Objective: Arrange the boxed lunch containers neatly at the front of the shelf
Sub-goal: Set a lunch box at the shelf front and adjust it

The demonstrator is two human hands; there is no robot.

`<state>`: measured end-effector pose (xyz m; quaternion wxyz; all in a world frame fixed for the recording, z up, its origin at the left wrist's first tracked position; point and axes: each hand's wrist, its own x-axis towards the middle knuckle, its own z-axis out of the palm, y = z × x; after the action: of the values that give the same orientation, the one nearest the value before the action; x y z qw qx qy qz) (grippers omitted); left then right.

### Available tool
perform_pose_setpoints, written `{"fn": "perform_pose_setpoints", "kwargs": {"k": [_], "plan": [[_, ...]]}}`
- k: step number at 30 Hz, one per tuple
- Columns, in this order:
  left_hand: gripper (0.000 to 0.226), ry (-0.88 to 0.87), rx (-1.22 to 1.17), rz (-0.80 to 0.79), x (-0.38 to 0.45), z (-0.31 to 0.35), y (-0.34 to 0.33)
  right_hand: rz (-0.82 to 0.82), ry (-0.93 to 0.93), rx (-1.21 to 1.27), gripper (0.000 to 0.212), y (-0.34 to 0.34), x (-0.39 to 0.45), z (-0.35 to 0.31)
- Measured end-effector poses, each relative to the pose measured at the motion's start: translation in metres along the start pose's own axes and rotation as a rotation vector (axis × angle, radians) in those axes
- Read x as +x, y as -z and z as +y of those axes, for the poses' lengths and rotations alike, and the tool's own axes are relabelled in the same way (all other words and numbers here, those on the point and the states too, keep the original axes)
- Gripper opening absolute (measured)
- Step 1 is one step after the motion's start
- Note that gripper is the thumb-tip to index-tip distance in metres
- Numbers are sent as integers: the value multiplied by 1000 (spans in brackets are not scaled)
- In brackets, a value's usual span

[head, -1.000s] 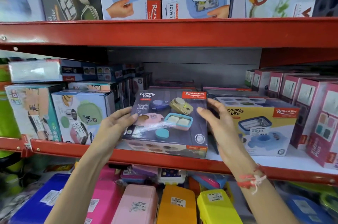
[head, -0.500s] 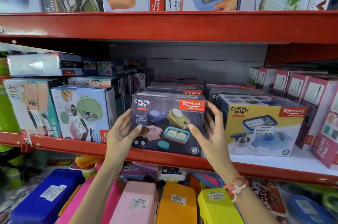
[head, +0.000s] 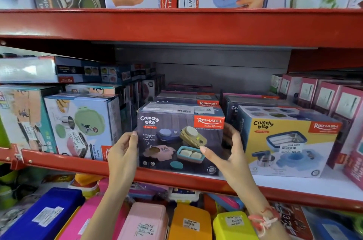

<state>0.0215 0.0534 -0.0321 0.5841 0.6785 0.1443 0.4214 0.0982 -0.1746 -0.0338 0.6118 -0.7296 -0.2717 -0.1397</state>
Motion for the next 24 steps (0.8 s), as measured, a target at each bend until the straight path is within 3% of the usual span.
{"fn": "perform_pose_setpoints", "kwargs": {"k": [12,18,21,24], "plan": [[30,1,37,6,-3,1,0,-3,12,-55,84,-2,-4,3],[39,-32,55,113,-17,8,-13,148,182,-117,67,-9,-18,-4],[45,-186,7,229,-38,22,-25,200,279,-113,57,4,-25,-5],[32,-329,23,169,-63,42,-47,368,460,-165,45,35,-27,-15]]}}
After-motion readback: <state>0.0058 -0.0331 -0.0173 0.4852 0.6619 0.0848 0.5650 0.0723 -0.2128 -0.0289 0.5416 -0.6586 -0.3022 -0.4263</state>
